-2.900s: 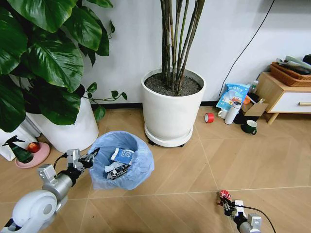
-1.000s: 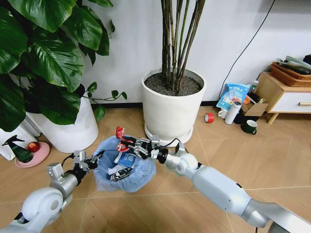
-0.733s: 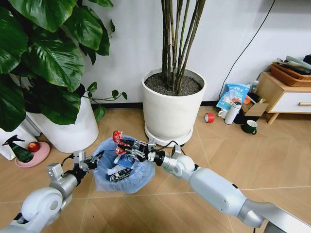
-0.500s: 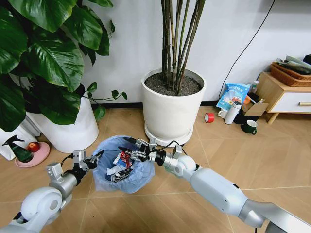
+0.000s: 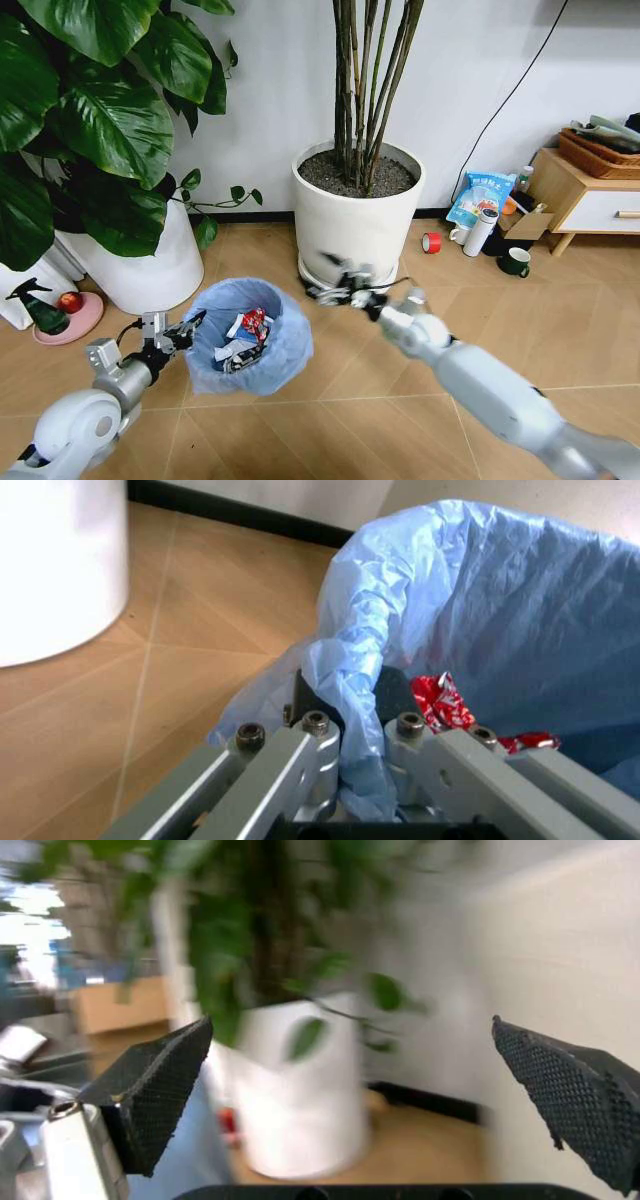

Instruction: Pick up the trash bin and place the garbage on the floor into it.

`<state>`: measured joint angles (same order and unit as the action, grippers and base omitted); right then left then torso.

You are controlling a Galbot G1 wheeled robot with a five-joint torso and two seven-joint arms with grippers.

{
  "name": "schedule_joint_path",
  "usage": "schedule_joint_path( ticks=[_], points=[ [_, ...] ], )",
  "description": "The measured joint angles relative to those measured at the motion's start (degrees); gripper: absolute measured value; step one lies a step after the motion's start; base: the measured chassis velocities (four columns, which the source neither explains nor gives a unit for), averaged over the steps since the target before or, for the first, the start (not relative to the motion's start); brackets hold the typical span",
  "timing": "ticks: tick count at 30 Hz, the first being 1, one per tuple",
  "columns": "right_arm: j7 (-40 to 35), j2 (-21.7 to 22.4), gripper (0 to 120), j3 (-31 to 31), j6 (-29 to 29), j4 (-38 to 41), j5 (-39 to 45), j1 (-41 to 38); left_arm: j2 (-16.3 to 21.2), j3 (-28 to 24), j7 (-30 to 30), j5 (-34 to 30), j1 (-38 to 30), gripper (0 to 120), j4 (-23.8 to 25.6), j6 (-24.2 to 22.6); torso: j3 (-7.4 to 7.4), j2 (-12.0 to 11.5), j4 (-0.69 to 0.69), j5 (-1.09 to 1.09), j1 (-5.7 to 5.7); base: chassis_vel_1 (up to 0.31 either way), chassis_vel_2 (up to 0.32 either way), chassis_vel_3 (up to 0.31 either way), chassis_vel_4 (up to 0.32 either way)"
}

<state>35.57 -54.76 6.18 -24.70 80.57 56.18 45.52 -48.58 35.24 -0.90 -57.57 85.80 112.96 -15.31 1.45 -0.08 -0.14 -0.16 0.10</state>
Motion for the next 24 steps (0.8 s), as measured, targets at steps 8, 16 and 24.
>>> schedule_joint_path(
  ticks=[8, 16, 24],
  points=[
    [-13.5, 3.3, 100, -29.5, 2.0, 6.7, -5.9, 25.4, -1.7, 6.7, -0.2, 1.8, 4.9, 0, 2.3, 0.4, -0.01, 0.0, 0.0, 0.01, -0.01, 0.0, 0.0, 0.0, 0.0],
    [-13.4, -2.9, 100, -50.4, 1.6, 12.6, -11.7, 42.6, -3.7, 9.7, -1.1, 4.3, 7.4, 0, 3.3, 0.8, -0.01, 0.0, 0.04, -0.04, -0.01, 0.0, 0.0, 0.0, 0.0],
    [-11.2, -13.4, 100, -58.1, -0.9, 19.1, -13.6, 53.7, -6.6, 13.0, -2.6, 6.9, 10.8, 0, 4.6, 0.9, 0.0, 0.0, 0.0, -0.02, -0.01, 0.0, 0.0, 0.0, 0.0]
  ],
)
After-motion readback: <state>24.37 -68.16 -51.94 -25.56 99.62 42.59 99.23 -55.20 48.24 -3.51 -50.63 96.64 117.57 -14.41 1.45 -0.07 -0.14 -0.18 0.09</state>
